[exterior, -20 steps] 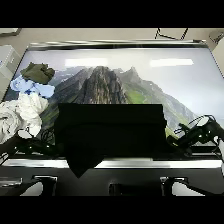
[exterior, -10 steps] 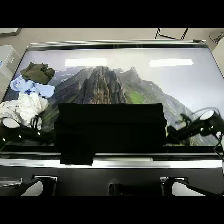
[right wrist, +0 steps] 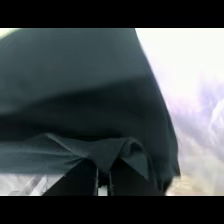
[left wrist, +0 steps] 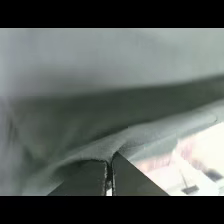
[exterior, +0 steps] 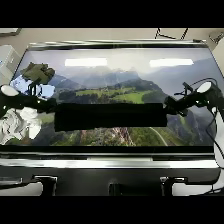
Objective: Fold the clothes and pants, and hang the long-sleeved shirts on hangers.
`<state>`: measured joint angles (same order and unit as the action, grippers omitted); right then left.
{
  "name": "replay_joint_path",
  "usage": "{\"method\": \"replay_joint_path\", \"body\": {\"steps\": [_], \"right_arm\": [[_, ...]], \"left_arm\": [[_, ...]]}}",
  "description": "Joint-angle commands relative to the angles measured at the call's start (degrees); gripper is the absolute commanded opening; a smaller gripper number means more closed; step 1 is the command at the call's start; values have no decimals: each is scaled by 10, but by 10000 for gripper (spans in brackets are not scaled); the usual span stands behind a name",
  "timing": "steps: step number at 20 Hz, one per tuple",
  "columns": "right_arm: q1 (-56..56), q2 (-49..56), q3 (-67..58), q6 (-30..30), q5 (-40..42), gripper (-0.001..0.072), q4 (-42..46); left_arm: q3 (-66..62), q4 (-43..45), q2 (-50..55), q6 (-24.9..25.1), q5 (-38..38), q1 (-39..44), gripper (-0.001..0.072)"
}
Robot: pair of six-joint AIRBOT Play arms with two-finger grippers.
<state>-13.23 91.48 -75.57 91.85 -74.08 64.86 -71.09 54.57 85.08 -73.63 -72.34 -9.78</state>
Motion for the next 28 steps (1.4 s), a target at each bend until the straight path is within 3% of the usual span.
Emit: {"method": "replay_joint_path", "body": {"steps": [1, 6, 7, 8, 9, 10, 11, 15, 19, 20, 22, 23, 24, 25, 26, 27, 28], "right_arm": [[7, 59, -41, 20, 15, 36, -9], [7, 88, -41, 20, 28, 39, -53], [5, 87, -45, 19, 19, 51, -52], [-4, 87, -54, 5, 0, 167, -48], [-17, 86, -63, -14, -20, 387, -45], [-38, 86, -66, -30, -44, 657, -44], [-57, 87, -66, -32, -60, 699, -41], [-73, 110, -38, -60, -67, 712, -62], [-42, 142, -36, -73, -57, 665, -110], [-30, 143, -36, -73, -34, 535, -113], [-14, 138, -42, -90, -6, 85, -133], [-11, 131, -47, -104, -10, 36, -148], [-11, 116, -51, -112, -14, 36, -160], [-11, 92, -51, -118, -19, 35, -171], [-11, 67, -51, -122, -26, 35, -179], [-8, 35, -51, -122, -36, 35, -183], [-3, 4, -51, -122, -47, 35, -187]], "left_arm": [[-103, 0, 96, -33, 3, 10, 20], [-102, 0, 172, -47, -36, 16, 25], [-102, 0, 175, -49, -40, 14, 91], [-104, 0, 173, -49, -41, 12, 251], [-107, 0, 167, -49, -49, 6, 394], [-109, -3, 157, -49, -57, 0, 434], [-109, -14, 143, -48, -64, -7, 434], [-109, -56, 70, -42, -39, 0, 432], [-109, -57, 27, -42, -30, 32, 432], [-109, -57, 25, -42, -30, 44, 431], [-108, -57, 27, -42, -23, 74, 428], [-103, -57, 28, -44, -9, 97, 426], [-95, -57, 31, -44, 9, 121, 425], [-83, -57, 34, -44, 37, 151, 360], [-69, -57, 41, -44, 71, 185, 174], [-57, -58, 51, -45, 108, 219, 86], [-49, -61, 66, -63, 154, 257, 80]]}}
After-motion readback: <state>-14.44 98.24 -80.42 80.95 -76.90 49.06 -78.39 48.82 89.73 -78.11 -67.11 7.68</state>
